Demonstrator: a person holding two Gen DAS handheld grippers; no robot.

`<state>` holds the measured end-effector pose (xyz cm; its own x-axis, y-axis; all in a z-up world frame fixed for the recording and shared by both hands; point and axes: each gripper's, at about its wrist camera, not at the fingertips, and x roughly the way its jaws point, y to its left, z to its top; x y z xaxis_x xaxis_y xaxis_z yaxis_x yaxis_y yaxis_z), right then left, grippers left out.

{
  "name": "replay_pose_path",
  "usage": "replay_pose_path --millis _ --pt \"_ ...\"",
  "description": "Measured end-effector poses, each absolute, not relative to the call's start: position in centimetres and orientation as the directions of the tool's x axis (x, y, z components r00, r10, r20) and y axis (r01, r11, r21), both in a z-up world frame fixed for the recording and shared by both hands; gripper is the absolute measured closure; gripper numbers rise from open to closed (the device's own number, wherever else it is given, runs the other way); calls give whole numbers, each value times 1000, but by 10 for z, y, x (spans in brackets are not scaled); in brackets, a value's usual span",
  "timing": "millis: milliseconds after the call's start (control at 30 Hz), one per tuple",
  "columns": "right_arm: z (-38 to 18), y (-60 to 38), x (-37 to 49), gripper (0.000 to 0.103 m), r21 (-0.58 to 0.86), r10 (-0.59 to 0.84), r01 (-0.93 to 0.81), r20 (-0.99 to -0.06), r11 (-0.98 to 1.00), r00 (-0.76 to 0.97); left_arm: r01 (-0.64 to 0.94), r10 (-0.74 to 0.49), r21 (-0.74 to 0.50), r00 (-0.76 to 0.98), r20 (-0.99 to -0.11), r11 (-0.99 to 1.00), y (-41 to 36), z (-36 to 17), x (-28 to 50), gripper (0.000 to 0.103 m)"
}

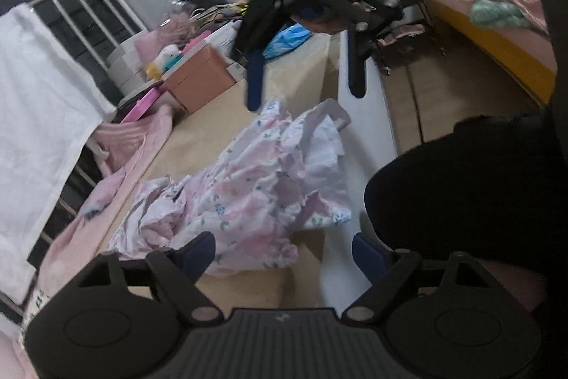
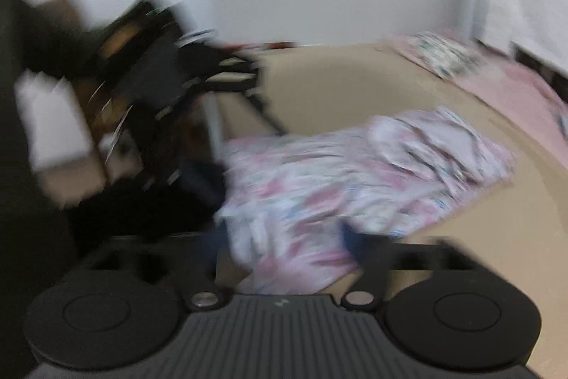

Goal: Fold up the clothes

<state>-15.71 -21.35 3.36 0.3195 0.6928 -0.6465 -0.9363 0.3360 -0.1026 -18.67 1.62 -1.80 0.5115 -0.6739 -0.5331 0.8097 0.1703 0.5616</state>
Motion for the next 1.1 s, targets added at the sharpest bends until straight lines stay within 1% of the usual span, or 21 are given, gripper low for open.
replay_pose_path --millis 100,167,200,233,300,333,367,400,433,500,733,767,800,833,867,900,933,967,1033,1067,1100 --pt "21 -197 -180 10 -372 633 -888 -627 270 454 817 -673 549 508 -538 177 14 -19 -181 19" --pt "1 -182 -186 14 -541 578 -819 -611 194 541 827 -671 528 504 -543 193 13 -18 -175 23" --pt "-9 -176 -187 29 -605 557 -782 -600 154 574 831 -671 518 502 -546 201 12 -18 -173 26" --pt "-17 -172 -186 39 -627 548 -769 -603 124 580 836 -670 508 500 -549 208 11 -17 -170 26" --pt "-16 -169 -176 63 -546 559 -828 -649 130 516 837 -674 501 500 -544 217 11 -16 -168 26" --pt "-11 -169 -170 67 -492 571 -858 -666 147 480 831 -674 515 506 -539 212 12 -16 -169 26" --pt "-4 -171 -165 76 -441 585 -881 -674 172 451 824 -671 528 510 -538 203 12 -17 -172 26" --pt "3 -173 -159 92 -388 600 -901 -679 196 423 816 -666 545 517 -538 193 13 -18 -176 26" --pt "9 -175 -154 98 -333 616 -918 -682 218 394 807 -660 561 524 -538 184 14 -19 -179 26" --pt "24 -180 -144 99 -222 651 -942 -681 251 334 795 -653 580 536 -535 177 17 -20 -186 26" --pt "52 -210 -110 99 116 780 -955 -607 274 150 728 -716 655 565 -409 201 7 -22 -198 26" --pt "51 -211 -103 99 155 786 -947 -603 283 136 736 -723 648 555 -411 196 4 -22 -198 32" --pt "50 -214 -101 99 173 785 -941 -606 292 132 751 -724 632 542 -426 191 3 -22 -197 46" --pt "49 -217 -104 99 159 774 -940 -617 301 144 775 -716 604 528 -457 185 0 -21 -192 56" --pt "47 -214 -106 98 138 762 -944 -630 301 151 798 -707 575 512 -488 181 -3 -21 -186 71" --pt "45 -212 -110 97 120 752 -948 -642 294 152 822 -706 538 494 -507 189 -2 -19 -182 76" --pt "43 -211 -115 96 104 744 -952 -650 287 153 844 -707 499 475 -524 197 -2 -17 -177 76" --pt "42 -211 -122 91 92 739 -955 -655 283 156 864 -707 460 456 -540 206 -1 -15 -172 77" --pt "41 -212 -133 54 54 729 -958 -661 281 176 898 -711 382 416 -567 221 1 -9 -163 81" --pt "40 -213 -139 18 19 721 -959 -664 282 199 911 -714 344 396 -578 227 2 -6 -158 85" --pt "39 -214 -147 6 -33 714 -960 -662 277 228 922 -720 303 380 -581 241 5 -2 -153 90"
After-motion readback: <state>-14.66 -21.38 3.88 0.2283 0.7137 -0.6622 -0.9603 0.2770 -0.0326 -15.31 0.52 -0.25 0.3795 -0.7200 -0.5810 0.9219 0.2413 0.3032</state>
